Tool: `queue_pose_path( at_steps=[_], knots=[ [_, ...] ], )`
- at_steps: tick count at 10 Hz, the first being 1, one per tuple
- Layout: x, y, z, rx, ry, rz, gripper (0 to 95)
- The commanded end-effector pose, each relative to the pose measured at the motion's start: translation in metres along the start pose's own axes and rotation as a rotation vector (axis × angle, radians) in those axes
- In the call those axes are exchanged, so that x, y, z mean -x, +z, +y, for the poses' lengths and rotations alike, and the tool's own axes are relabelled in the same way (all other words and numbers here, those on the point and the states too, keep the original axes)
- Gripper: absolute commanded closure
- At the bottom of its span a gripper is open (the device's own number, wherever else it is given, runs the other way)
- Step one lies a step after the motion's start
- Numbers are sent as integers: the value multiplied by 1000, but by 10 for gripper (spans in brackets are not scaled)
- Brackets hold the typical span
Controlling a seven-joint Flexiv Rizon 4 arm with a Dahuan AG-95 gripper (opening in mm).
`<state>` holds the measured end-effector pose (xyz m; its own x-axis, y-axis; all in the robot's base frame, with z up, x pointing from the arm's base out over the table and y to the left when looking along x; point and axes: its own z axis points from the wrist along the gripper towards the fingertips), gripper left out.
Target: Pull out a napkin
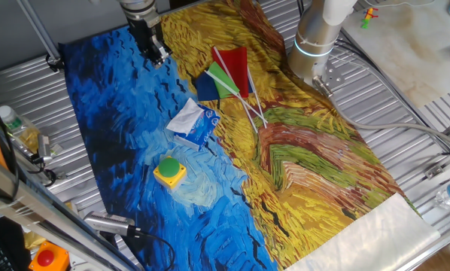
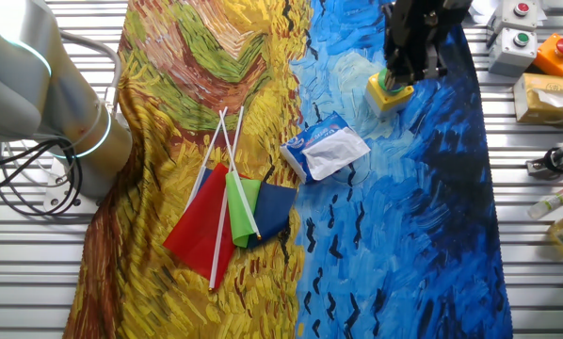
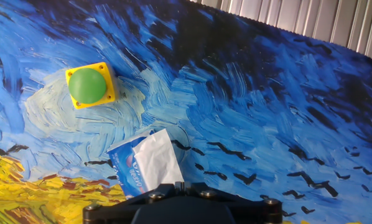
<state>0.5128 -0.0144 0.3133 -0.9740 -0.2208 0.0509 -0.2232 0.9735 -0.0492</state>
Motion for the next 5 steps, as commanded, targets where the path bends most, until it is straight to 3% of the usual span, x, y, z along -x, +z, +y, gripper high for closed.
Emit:
queue_pose_path(
  at_steps=[1,5],
  knots=[
    [1,0,0,2,-1,-1,950],
    [1,0,0,2,4,-1,950]
  ],
)
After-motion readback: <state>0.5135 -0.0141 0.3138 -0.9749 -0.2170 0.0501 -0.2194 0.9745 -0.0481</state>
